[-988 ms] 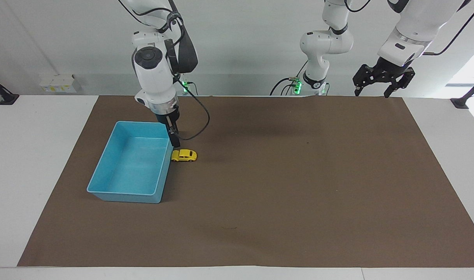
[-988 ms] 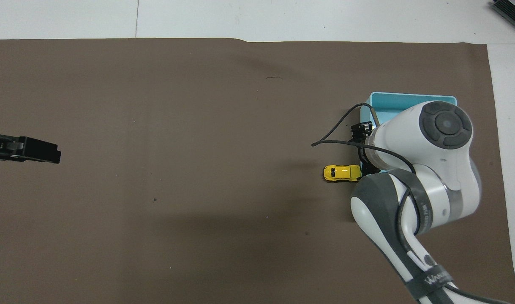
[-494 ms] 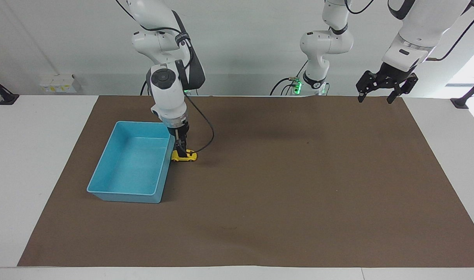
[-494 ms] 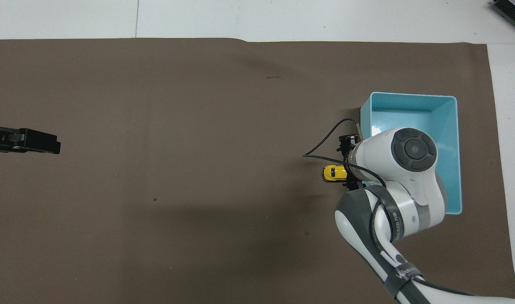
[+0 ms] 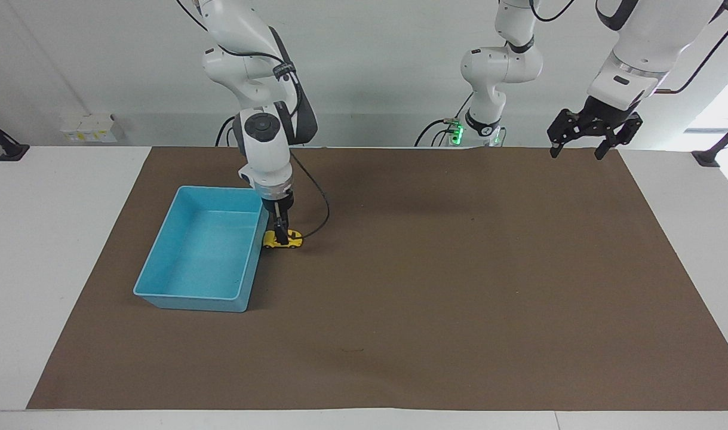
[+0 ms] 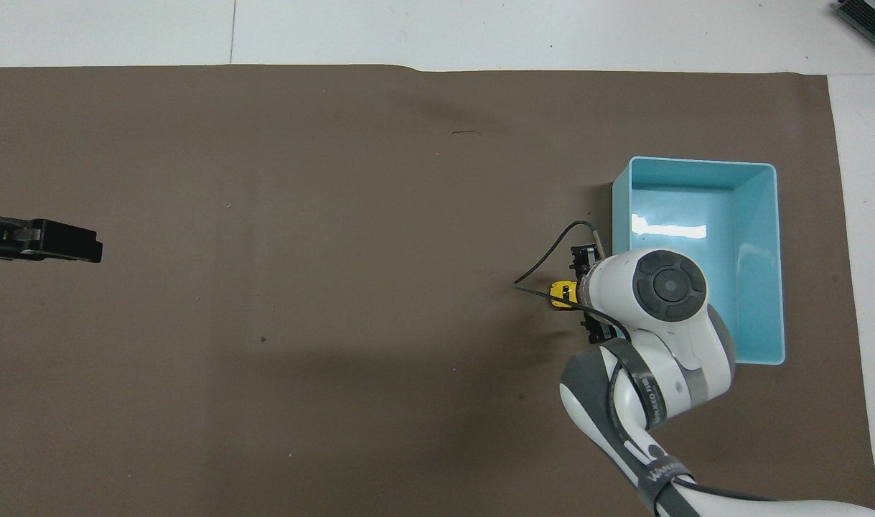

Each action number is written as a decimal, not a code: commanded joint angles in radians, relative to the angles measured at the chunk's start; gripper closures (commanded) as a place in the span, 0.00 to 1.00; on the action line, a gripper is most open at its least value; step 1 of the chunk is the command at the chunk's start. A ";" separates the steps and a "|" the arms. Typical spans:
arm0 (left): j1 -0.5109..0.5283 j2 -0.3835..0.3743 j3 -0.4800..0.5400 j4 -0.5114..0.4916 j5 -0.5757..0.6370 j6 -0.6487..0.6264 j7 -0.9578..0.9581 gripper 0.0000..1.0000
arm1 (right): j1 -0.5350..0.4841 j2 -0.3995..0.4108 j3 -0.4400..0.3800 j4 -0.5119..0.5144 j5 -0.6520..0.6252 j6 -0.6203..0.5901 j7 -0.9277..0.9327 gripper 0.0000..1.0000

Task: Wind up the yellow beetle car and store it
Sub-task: 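Lower the right gripper onto the yellow car and close it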

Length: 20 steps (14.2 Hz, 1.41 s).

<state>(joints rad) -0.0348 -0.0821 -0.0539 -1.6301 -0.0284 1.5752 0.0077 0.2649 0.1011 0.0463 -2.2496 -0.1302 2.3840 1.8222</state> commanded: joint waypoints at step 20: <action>0.001 -0.018 0.002 -0.007 -0.004 -0.058 0.002 0.00 | 0.080 0.068 0.006 0.108 -0.135 -0.089 0.155 1.00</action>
<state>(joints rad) -0.0348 -0.0831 -0.0540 -1.6297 -0.0287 1.5312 0.0077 0.3238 0.1538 0.0462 -2.1881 -0.2429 2.3387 1.9408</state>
